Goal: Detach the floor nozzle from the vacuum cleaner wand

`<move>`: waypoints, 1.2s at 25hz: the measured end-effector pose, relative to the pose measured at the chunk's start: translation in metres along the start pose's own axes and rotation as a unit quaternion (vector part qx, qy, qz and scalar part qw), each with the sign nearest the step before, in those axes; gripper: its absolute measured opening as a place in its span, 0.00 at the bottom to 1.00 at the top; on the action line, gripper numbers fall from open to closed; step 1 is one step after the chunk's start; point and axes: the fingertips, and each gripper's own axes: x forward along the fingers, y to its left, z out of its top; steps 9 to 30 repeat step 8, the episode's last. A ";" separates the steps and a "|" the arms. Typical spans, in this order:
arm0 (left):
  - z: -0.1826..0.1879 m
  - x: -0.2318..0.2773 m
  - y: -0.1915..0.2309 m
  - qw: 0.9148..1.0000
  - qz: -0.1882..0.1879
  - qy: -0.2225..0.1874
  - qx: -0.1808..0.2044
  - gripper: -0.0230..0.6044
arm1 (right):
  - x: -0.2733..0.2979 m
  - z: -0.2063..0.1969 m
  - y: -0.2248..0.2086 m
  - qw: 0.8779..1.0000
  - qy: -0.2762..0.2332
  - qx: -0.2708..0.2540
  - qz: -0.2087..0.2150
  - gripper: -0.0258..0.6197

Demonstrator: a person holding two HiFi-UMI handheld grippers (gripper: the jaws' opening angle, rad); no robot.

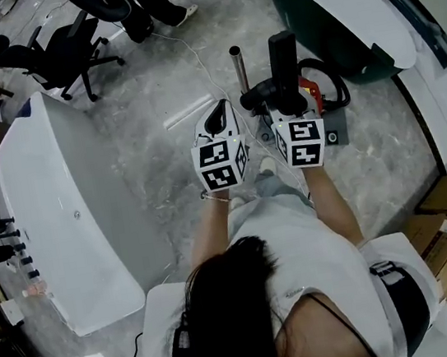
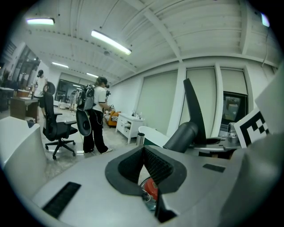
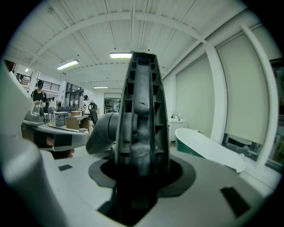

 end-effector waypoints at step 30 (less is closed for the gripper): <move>-0.006 -0.009 0.005 1.000 0.003 0.004 -0.001 0.04 | -0.008 -0.004 0.006 1.000 0.001 -0.007 -0.005 0.37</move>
